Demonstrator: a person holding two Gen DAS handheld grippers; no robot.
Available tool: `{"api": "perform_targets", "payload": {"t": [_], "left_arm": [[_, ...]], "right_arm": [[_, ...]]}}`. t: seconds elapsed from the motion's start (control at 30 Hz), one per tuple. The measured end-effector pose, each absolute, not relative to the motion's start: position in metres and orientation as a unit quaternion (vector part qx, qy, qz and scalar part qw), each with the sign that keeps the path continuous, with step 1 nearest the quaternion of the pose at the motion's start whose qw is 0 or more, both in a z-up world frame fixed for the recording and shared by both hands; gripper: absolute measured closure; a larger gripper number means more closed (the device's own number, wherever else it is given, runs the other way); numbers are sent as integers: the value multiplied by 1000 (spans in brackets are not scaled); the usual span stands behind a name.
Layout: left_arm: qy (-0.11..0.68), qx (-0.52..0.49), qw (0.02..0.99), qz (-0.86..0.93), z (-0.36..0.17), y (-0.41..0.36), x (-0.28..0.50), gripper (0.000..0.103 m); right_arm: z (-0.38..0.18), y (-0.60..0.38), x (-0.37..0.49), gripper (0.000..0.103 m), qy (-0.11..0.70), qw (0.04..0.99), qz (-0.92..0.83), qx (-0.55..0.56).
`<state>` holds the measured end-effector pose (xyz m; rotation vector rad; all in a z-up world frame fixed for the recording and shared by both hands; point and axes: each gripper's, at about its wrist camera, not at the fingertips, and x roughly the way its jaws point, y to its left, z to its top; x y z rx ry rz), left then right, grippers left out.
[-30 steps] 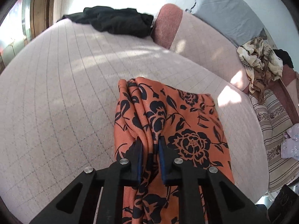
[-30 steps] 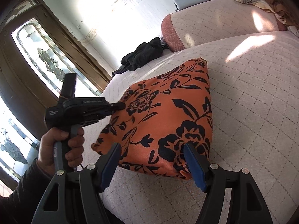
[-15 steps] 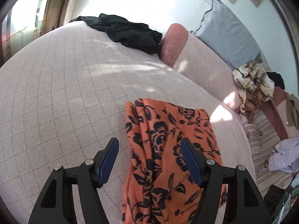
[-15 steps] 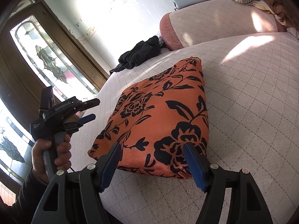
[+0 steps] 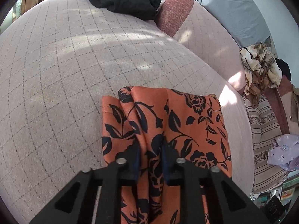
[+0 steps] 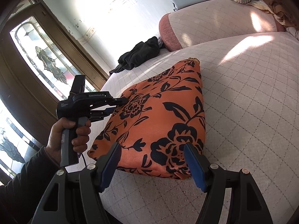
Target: Fold small clothes
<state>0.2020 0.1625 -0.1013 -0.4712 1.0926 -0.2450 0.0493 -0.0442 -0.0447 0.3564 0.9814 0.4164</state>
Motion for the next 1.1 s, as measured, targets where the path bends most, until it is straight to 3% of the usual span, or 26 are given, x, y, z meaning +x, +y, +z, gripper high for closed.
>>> {"api": "perform_targets", "payload": {"t": [0.17,0.3,0.37,0.43,0.67,0.7,0.77,0.8,0.9,1.0,1.1], "left_arm": [[433,-184,874,-123,-53,152,173,91],[484,-198,848,-88,-96,166,179,87],[489,-228,839,-74,-116,179,179,72],[471,-243,847,-46,-114,190,169,44],[498,-243,831,-57,-117,189,175,36],[503,-250,825,-58,-122,190,179,37],[499,-264,821,-89,-121,190,188,79],[495,-251,827,-93,-113,186,191,88],[452,-163,869,-121,-80,160,193,91],[415,-139,884,-165,-67,153,191,91],[486,-152,848,-144,-116,168,213,87]], "right_arm": [[-46,-45,52,30,465,846,196,169],[-47,-47,53,30,467,846,193,171],[-46,-44,52,30,468,846,195,165],[-43,-42,51,30,467,848,197,155],[-45,-48,50,30,470,848,185,164],[-44,-48,50,30,469,848,186,161],[-43,-46,50,30,468,849,187,159],[-42,-46,50,30,468,849,188,159],[-45,-48,50,30,469,849,185,159],[-47,-51,51,30,471,848,179,164],[-47,-53,53,30,472,847,175,168]]}}
